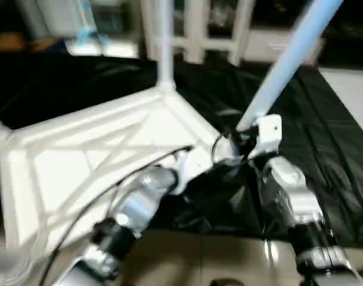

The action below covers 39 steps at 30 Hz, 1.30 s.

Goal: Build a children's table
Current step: Insert table leg to table base

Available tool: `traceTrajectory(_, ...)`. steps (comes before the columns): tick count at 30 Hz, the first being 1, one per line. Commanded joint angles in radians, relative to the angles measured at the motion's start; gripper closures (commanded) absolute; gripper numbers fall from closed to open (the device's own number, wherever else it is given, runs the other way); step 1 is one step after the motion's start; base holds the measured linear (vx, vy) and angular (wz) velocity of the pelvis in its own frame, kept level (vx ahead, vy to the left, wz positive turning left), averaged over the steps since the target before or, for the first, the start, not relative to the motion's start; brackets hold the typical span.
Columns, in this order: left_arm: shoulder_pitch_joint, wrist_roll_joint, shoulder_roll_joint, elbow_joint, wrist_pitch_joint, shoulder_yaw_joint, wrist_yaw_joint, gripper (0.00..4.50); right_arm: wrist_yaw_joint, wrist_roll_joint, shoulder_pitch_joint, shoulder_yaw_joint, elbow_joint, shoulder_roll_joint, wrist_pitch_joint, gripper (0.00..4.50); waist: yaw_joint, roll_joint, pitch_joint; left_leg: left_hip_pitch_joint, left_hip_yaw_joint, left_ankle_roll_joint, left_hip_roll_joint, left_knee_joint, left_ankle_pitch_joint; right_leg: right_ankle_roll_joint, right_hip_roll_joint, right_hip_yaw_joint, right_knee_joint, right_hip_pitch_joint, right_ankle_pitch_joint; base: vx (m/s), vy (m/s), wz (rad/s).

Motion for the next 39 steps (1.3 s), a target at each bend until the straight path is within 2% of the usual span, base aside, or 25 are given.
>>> traceTrajectory(1, -0.041, 0.03, -0.015, -0.003, 0.017, 0.039, 0.113, 4.5, -0.073, -0.052, 0.082, -0.004, 0.176, 0.006, 0.075, 2.66, -0.016, -0.003, -0.028, -0.01, -0.019, 0.011, -0.016, -0.045, -0.263, -0.016, -0.054, -0.004, -0.161, 0.01, -0.818, 0.031, 0.053, -0.48)
traceTrajectory(2, -0.048, 0.037, -0.023, 0.006, 0.021, 0.045, 0.136, 4.5, -0.087, -0.051, 0.075, -0.01, 0.186, 0.013, 0.067, 2.66, -0.017, 0.011, -0.023, -0.052, -0.031, -0.017, 0.002, -0.094, -0.355, -0.005, -0.019, -0.032, -0.133, 0.044, -0.618, 0.031, 0.053, -0.48)
traceTrajectory(3, -0.053, 0.038, -0.029, 0.012, 0.021, 0.052, 0.153, 4.5, -0.098, -0.051, 0.067, -0.015, 0.2, 0.018, 0.059, 2.66, -0.017, 0.033, -0.037, -0.027, -0.035, -0.02, 0.014, -0.098, -0.439, -0.031, -0.015, -0.032, -0.128, 0.038, -0.467, 0.038, 0.048, -0.24)
traceTrajectory(4, -0.057, 0.04, -0.029, 0.015, 0.019, 0.055, 0.162, 4.5, -0.108, -0.05, 0.061, -0.019, 0.211, 0.022, 0.053, 2.66, -0.023, 0.034, -0.04, -0.01, -0.031, -0.015, 0.013, -0.093, -0.442, -0.083, -0.017, -0.024, -0.133, 0.024, -0.364, 0.0, 0.0, 0.0)
traceTrajectory(5, -0.061, 0.038, -0.028, 0.017, 0.014, 0.058, 0.165, 4.5, -0.115, -0.047, 0.056, -0.021, 0.218, 0.025, 0.049, 2.66, -0.026, 0.031, -0.035, -0.014, -0.028, -0.012, 0.01, -0.095, -0.436, -0.1, -0.015, -0.025, -0.133, 0.02, -0.355, 0.0, 0.0, 0.0)
traceTrajectory(6, -0.063, 0.037, -0.027, 0.018, 0.009, 0.06, 0.165, 4.5, -0.12, -0.046, 0.053, -0.022, 0.223, 0.027, 0.046, 2.66, -0.029, 0.026, -0.029, -0.018, -0.021, -0.002, 0.003, -0.093, -0.429, -0.098, -0.014, -0.029, -0.141, 0.018, -0.408, 0.0, 0.0, 0.0)
traceTrajectory(8, -0.065, 0.039, -0.025, 0.02, 0.005, 0.058, 0.164, 4.5, -0.126, -0.047, 0.049, -0.025, 0.229, 0.029, 0.041, 2.66, -0.029, 0.027, -0.031, -0.021, -0.019, 0.006, 0.003, -0.091, -0.401, -0.083, -0.021, -0.03, -0.145, 0.019, -0.46, 0.0, 0.0, 0.0)
traceTrajectory(9, -0.068, 0.046, -0.014, 0.025, -0.016, 0.05, 0.16, 4.5, -0.131, -0.05, 0.045, -0.027, 0.236, 0.03, 0.036, 2.66, -0.029, 0.031, -0.032, -0.022, -0.019, 0.004, 0.007, -0.093, -0.395, -0.083, -0.021, -0.03, -0.144, 0.022, -0.443, 0.0, 0.0, 0.0)
traceTrajectory(10, -0.069, 0.046, -0.013, 0.026, -0.018, 0.05, 0.161, 4.5, -0.132, -0.05, 0.044, -0.027, 0.237, 0.03, 0.035, 2.66, -0.03, 0.03, -0.033, -0.027, -0.02, 0.003, 0.009, -0.096, -0.389, -0.088, -0.021, -0.029, -0.139, 0.028, -0.409, 0.0, 0.0, 0.0)
traceTrajectory(14, -0.075, 0.05, -0.008, 0.034, -0.021, 0.052, 0.185, 4.5, -0.163, -0.049, 0.043, -0.047, 0.25, 0.031, 0.026, 2.66, -0.024, 0.025, -0.037, -0.02, -0.009, 0.002, 0.009, -0.093, -0.339, -0.119, -0.02, -0.017, -0.135, 0.019, -0.362, 0.0, 0.0, 0.0)
traceTrajectory(17, -0.079, 0.047, -0.012, 0.04, -0.022, 0.051, 0.191, 4.5, -0.18, -0.041, 0.038, -0.063, 0.261, 0.035, 0.02, 2.66, -0.022, 0.023, -0.041, -0.027, -0.002, 0.007, 0.009, -0.092, -0.265, -0.143, -0.019, -0.005, -0.124, 0.023, -0.31, 0.0, 0.0, 0.0)
traceTrajectory(18, -0.081, 0.046, -0.014, 0.042, -0.025, 0.049, 0.192, 4.5, -0.184, -0.035, 0.028, -0.07, 0.271, 0.039, 0.007, 2.66, -0.02, 0.021, -0.04, -0.026, 0.002, 0.01, 0.008, -0.092, -0.252, -0.144, -0.019, -0.003, -0.124, 0.02, -0.319, 0.0, 0.0, 0.0)
traceTrajectory(21, -0.082, 0.044, -0.011, 0.045, -0.032, 0.047, 0.187, 4.5, -0.162, -0.007, 0.015, -0.086, 0.274, 0.054, -0.025, 2.66, -0.022, 0.024, -0.041, -0.024, 0.004, 0.011, 0.009, -0.09, -0.257, -0.139, -0.02, -0.002, -0.126, 0.018, -0.343, 0.0, 0.0, 0.0)
traceTrajectory(24, -0.079, 0.035, 0.012, 0.048, -0.085, 0.03, 0.14, 4.5, -0.066, 0.05, 0.009, -0.097, 0.241, 0.075, -0.048, 2.66, -0.022, 0.021, -0.045, -0.023, 0.004, 0.019, 0.011, -0.089, -0.265, -0.136, -0.019, -0.003, -0.125, 0.019, -0.329, 0.0, 0.0, 0.0)
traceTrajectory(27, -0.06, 0.02, 0.085, 0.045, -0.196, -0.006, 0.023, 4.5, 0.137, 0.101, 0.04, -0.048, 0.119, 0.046, 0.007, 2.66, -0.01, 0.017, -0.05, -0.027, 0.008, 0.047, 0.013, -0.087, -0.201, -0.155, -0.021, 0.006, -0.119, 0.023, -0.286, 0.0, 0.0, 0.0)
traceTrajectory(28, -0.057, 0.02, 0.103, 0.047, -0.227, -0.012, 0.004, 4.5, 0.169, 0.116, 0.05, -0.044, 0.09, 0.036, 0.024, 2.66, -0.009, 0.018, -0.052, -0.023, 0.011, 0.047, 0.014, -0.087, -0.197, -0.163, -0.02, 0.009, -0.118, 0.02, -0.284, 0.0, 0.0, 0.0)
traceTrajectory(30, -0.049, 0.015, 0.162, 0.052, -0.305, -0.028, -0.064, 4.5, 0.269, 0.176, 0.082, -0.04, 0.003, -0.004, 0.102, 2.66, -0.006, 0.014, -0.053, -0.02, 0.015, 0.045, 0.012, -0.086, -0.237, -0.15, -0.021, 0.017, -0.123, 0.01, -0.369, 0.0, 0.0, 0.0)
traceTrajectory(31, -0.048, 0.014, 0.167, 0.052, -0.312, -0.029, -0.069, 4.5, 0.278, 0.182, 0.085, -0.04, -0.004, -0.008, 0.108, 2.66, -0.004, 0.012, -0.054, -0.026, 0.012, 0.048, 0.01, -0.087, -0.229, -0.14, -0.018, 0.018, -0.123, 0.015, -0.376, 0.0, 0.0, 0.0)
traceTrajectory(32, -0.047, 0.015, 0.187, 0.057, -0.336, -0.033, -0.087, 4.5, 0.314, 0.202, 0.097, -0.037, -0.034, -0.025, 0.128, 2.66, -0.001, 0.016, -0.061, -0.033, 0.012, 0.049, 0.015, -0.088, -0.191, -0.147, -0.018, 0.023, -0.112, 0.017, -0.327, 0.0, 0.0, 0.0)
traceTrajectory(34, -0.042, 0.011, 0.252, 0.078, -0.391, -0.036, -0.143, 4.5, 0.437, 0.291, 0.141, -0.041, -0.14, -0.095, 0.226, 2.66, 0.005, 0.017, -0.065, -0.029, 0.016, 0.05, 0.018, -0.086, -0.151, -0.17, -0.011, 0.027, -0.102, 0.017, -0.243, 0.0, 0.0, 0.0)
traceTrajectory(35, -0.044, 0.013, 0.269, 0.086, -0.404, -0.04, -0.151, 4.5, 0.469, 0.308, 0.152, -0.043, -0.161, -0.113, 0.24, 2.66, 0.009, 0.017, -0.065, -0.027, 0.019, 0.053, 0.019, -0.089, -0.193, -0.174, -0.008, 0.03, -0.102, 0.013, -0.253, 0.0, 0.0, 0.0)
traceTrajectory(36, -0.049, 0.017, 0.293, 0.104, -0.419, -0.039, -0.156, 4.5, 0.518, 0.337, 0.17, -0.046, -0.2, -0.148, 0.268, 2.66, 0.012, 0.018, -0.063, -0.02, 0.022, 0.043, 0.017, -0.09, -0.264, -0.171, -0.004, 0.033, -0.109, 0.002, -0.314, 0.0, 0.0, 0.0)
traceTrajectory(37, -0.054, 0.017, 0.31, 0.119, -0.432, -0.036, -0.159, 4.5, 0.553, 0.356, 0.185, -0.047, -0.23, -0.178, 0.289, 2.66, 0.011, 0.017, -0.064, -0.02, 0.023, 0.038, 0.016, -0.089, -0.278, -0.17, -0.003, 0.036, -0.11, -0.002, -0.322, 0.053, 0.004, 0.06)
traceTrajectory(38, -0.058, 0.014, 0.326, 0.137, -0.452, -0.029, -0.166, 4.5, 0.593, 0.371, 0.203, -0.047, -0.262, -0.213, 0.317, 2.66, 0.013, 0.016, -0.072, -0.021, 0.022, 0.036, 0.017, -0.086, -0.253, -0.174, -0.004, 0.038, -0.104, 0.004, -0.279, 0.053, 0.004, 0.06)
traceTrajectory(39, -0.058, 0.014, 0.326, 0.137, -0.452, -0.029, -0.166, 4.5, 0.593, 0.371, 0.203, -0.047, -0.262, -0.213, 0.317, 2.66, 0.014, 0.016, -0.074, -0.025, 0.024, 0.042, 0.016, -0.085, -0.232, -0.179, -0.001, 0.039, -0.1, 0.007, -0.24, 0.066, 0.006, 0.03)
